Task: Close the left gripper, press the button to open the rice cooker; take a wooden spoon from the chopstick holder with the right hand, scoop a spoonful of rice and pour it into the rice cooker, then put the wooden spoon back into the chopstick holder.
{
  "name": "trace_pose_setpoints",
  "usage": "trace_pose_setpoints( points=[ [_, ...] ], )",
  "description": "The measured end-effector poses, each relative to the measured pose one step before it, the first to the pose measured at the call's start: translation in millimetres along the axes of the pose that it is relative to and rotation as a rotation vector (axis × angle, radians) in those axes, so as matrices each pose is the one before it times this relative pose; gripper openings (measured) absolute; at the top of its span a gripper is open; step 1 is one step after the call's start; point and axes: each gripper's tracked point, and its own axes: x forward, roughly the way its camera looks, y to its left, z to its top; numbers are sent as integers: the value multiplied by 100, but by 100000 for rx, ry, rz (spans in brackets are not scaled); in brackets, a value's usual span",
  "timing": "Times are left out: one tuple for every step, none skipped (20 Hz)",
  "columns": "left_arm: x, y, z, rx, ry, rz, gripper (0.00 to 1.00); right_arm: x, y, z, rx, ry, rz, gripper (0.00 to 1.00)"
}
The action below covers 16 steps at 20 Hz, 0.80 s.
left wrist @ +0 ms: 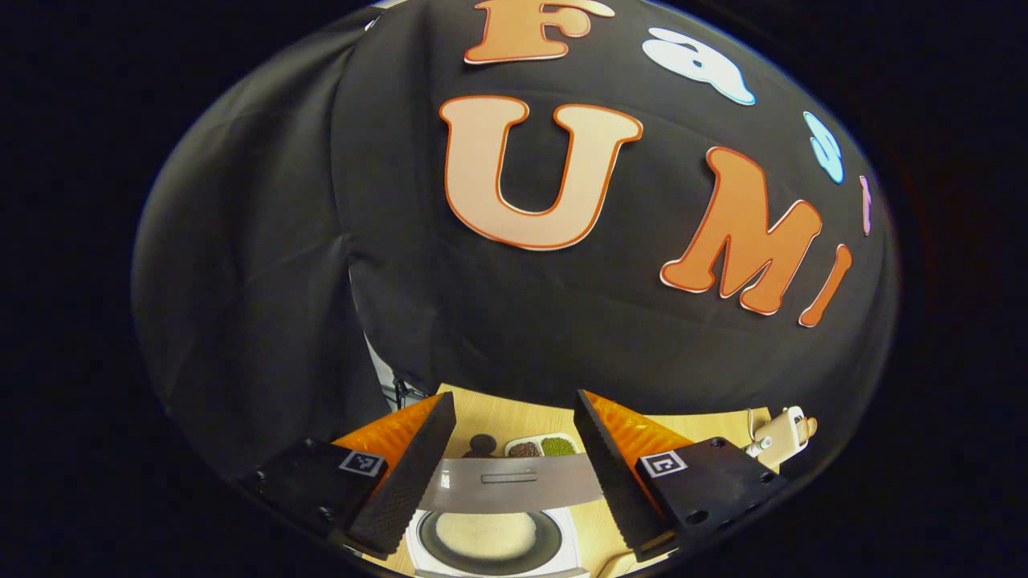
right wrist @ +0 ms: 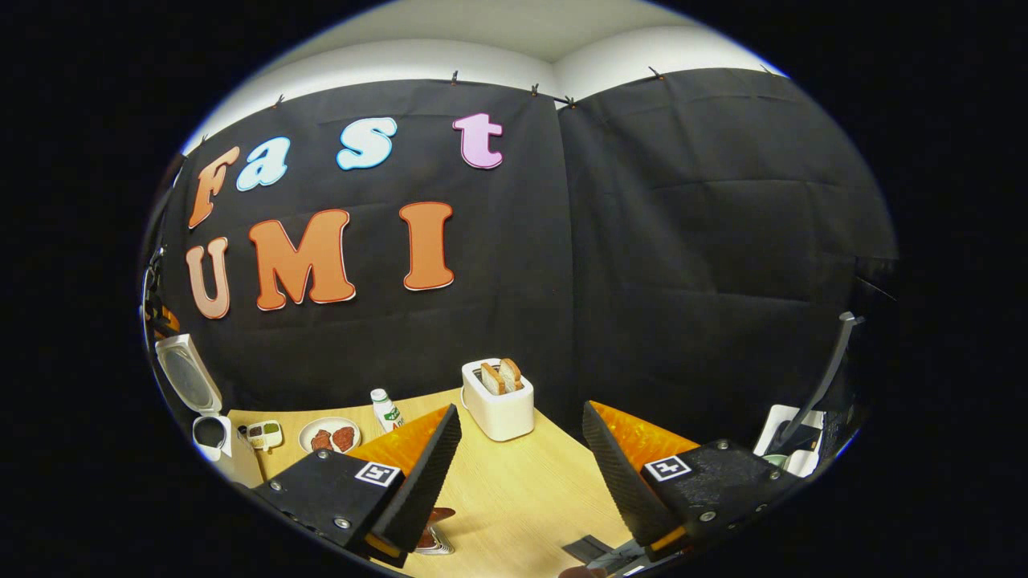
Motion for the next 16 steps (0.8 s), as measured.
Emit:
trace_pose_setpoints(
  points=[
    [-27, 382, -132, 2036, 494, 781, 99, -17, 111, -173, 1153, 418, 555, 95],
    [-289, -179, -585, 2086, 1516, -145, 100, 48, 239, -172, 1052, 215, 797, 95],
    [-489, -155, -212, 2399, 1217, -219, 100, -23, 160, -195, 666, 300, 769, 95],
    [-136, 155, -210, 135, 736, -453, 100, 41, 200, -308, 318, 406, 855, 95],
    [-108, -162, -354, -822, 917, -604, 100, 62, 214, -239, 18, 460, 934, 95],
    [-422, -195, -240, -234, 17, -226, 100, 90, 299, -187, -214, 345, 1040, 95],
    [-808, -176, -827, 440, 432, -324, 100, -79, 196, -73, -323, 82, 828, 95],
    [-939, -125, -846, 515, 563, -551, 100, 29, 68, 149, -107, -168, 859, 95],
    [-621, -164, -885, -514, 1035, -483, 100, -39, 283, 542, 346, -1348, 1052, 95],
    [-503, -206, -921, -512, 958, -640, 100, 42, 240, 611, 497, -1448, 1402, 95],
    [-514, -90, -936, -322, 951, -496, 100, -56, 289, 471, 436, -893, 1559, 95],
    [-552, -109, -980, -575, 652, -141, 100, -1, 338, 349, 97, -657, 1554, 95],
    [-524, -98, -1212, -153, 534, 245, 100, -51, 157, 395, -357, -1045, 1140, 95],
    [-477, -67, -1379, -90, 1356, 164, 100, 91, -54, 519, -840, -908, 943, 95],
    [-480, -270, -1743, -418, 2495, -699, 100, -23, 10, 394, -1121, -705, 531, 95],
    [-229, -160, -1553, -587, 2469, -510, 100, 56, -113, 287, -1058, -564, 470, 95]
  ],
)
